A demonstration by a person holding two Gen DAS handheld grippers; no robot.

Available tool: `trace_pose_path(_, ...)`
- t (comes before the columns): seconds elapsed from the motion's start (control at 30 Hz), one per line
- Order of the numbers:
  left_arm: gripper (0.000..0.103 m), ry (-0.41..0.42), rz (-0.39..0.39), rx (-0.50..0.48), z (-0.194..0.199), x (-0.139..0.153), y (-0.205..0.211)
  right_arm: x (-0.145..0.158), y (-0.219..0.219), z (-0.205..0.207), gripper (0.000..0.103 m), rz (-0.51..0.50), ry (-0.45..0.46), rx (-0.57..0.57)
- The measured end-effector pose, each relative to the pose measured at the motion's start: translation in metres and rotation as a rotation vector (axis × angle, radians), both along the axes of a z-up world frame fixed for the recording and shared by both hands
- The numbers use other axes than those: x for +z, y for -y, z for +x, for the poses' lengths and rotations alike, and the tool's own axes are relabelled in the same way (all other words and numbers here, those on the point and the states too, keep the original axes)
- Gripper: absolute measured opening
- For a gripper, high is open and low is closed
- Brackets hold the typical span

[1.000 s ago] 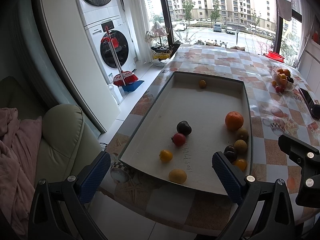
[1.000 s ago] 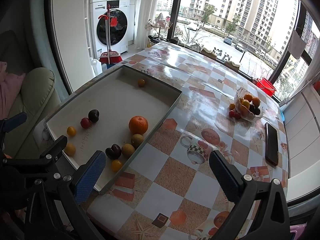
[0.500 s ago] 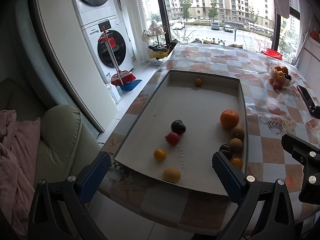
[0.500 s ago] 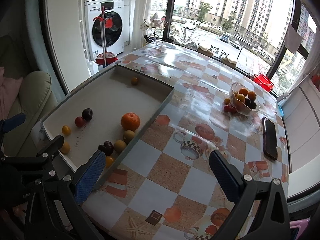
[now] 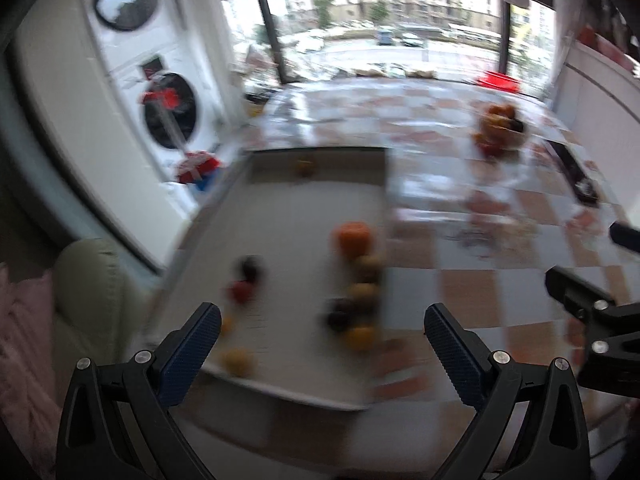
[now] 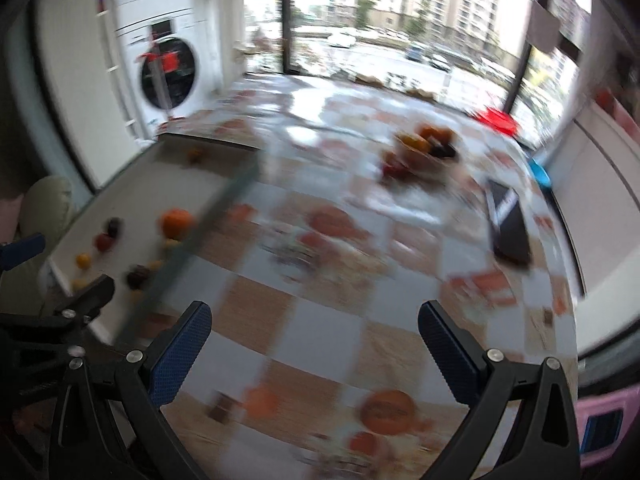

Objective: Organize fruits

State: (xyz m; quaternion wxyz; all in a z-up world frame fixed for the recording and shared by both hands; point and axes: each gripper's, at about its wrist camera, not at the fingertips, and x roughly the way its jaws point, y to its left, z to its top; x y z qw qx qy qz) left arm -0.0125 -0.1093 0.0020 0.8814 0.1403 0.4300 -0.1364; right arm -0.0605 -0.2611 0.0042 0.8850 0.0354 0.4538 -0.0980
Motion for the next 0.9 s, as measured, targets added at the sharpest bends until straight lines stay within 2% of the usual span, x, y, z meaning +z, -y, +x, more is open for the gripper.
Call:
trace_pose_path(0.13, 0.102, -0.065, -0.010, -0.098, -0.004, -0.018, 0.060, -0.029, 0.068, -0.029, 0.103, 0.031, -0.061, -0.152)
trace_pose_path(0.27, 0.102, -0.166, -0.018, -0.181, -0.004, -0.046, 0.130, -0.056, 0.129, -0.064, 0.103, 0.051, -0.120, -0.299)
trace_pose_path(0.4, 0.102, -0.268, -0.051, -0.188, 0.006, -0.077, 0.190, -0.077, 0.167, -0.087, 0.103, 0.061, -0.158, -0.387)
trace_pose_path(0.43, 0.102, -0.287, -0.056, -0.180, 0.009, -0.087, 0.205, -0.078, 0.172, -0.092, 0.103, 0.059, -0.138, -0.392)
trace_pose_path(0.47, 0.102, -0.238, -0.032, -0.165, 0.008, -0.089, 0.215, -0.077, 0.172, -0.093, 0.103, 0.041, -0.131, -0.394)
trace_pose_path(0.53, 0.102, -0.182, -0.041, -0.188, 0.004, -0.091, 0.228, -0.077, 0.175, -0.093, 0.103, 0.038, -0.119, -0.390)
trace_pose_path(0.63, 0.102, -0.159, -0.077, -0.190, 0.001, -0.096, 0.247, -0.076, 0.181, -0.090, 0.103, 0.027, -0.096, -0.399)
trace_pose_path(0.77, 0.103, -0.097, -0.105, -0.176, -0.008, -0.093, 0.249, -0.077, 0.186, -0.090, 0.103, 0.023, -0.082, -0.420)
trace_pose_path(0.9, 0.103, -0.103, -0.109, -0.161, -0.004, -0.091, 0.251, -0.081, 0.181, -0.090, 0.103, 0.005, -0.043, -0.425)
